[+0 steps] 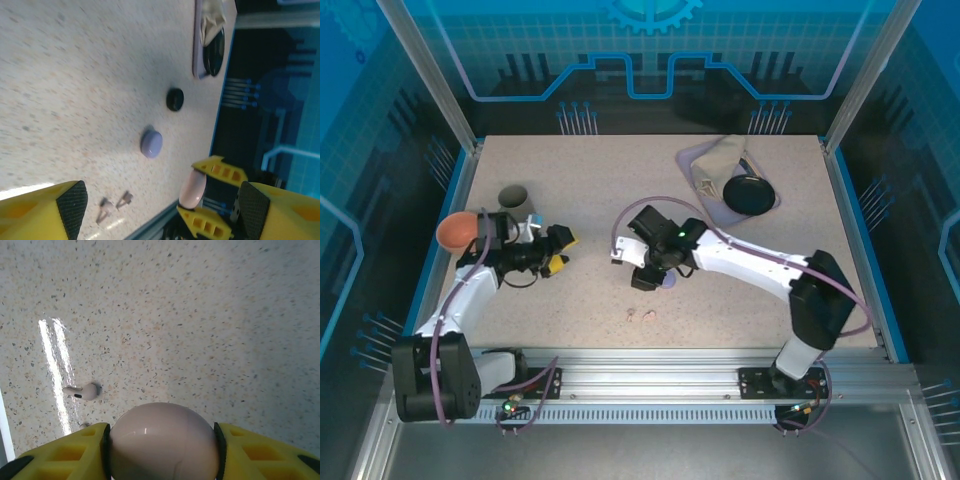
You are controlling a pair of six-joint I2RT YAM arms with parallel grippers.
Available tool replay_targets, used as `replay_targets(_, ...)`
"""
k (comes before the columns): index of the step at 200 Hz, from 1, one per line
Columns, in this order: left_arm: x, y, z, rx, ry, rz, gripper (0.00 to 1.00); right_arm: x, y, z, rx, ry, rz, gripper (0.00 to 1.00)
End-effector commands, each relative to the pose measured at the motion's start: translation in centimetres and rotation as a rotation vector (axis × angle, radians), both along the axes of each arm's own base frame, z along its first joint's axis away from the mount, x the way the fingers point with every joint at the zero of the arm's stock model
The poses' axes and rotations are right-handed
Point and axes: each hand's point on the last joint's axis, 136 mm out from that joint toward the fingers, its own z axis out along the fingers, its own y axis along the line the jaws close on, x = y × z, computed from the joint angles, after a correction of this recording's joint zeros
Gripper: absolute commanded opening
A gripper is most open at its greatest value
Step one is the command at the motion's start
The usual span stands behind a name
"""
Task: Insert the wireless bluetooth earbuds into the charging case
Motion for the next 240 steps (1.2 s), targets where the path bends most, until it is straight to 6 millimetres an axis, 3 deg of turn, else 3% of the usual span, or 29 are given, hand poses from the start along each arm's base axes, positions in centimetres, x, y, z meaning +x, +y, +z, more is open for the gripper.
replay_targets(1, -0.1, -2.8, 2.7, -0.074, -0.055, -0.120, 0.81, 0.6, 1.0, 3.3, 0.158, -0.089, 0.041, 0.48)
replay_targets(56, -1.9, -8.6, 5.0, -0.121, -0.133, -0.339, 0.81, 0.3, 0.8, 5.8, 0.242, -0.152, 0.075, 0.47)
replay_targets(82, -2.4, -10.4, 5.6, -0.125, -0.152, -0.408, 0.80, -0.1, 1.0, 6.9, 0.271, -0.151, 0.090, 0.47)
replay_targets(181, -3.5, -14.2, 5.4, -0.118, -0.162, -0.569, 0.69, 0.0, 1.0, 6.8, 0.313, -0.062, 0.083, 0.47)
replay_targets(240, -3.9, -15.3, 5.1, -0.113, -0.153, -0.620, 0.51, 0.5, 0.6, 6.8, 0.326, -0.044, 0.057, 0.47)
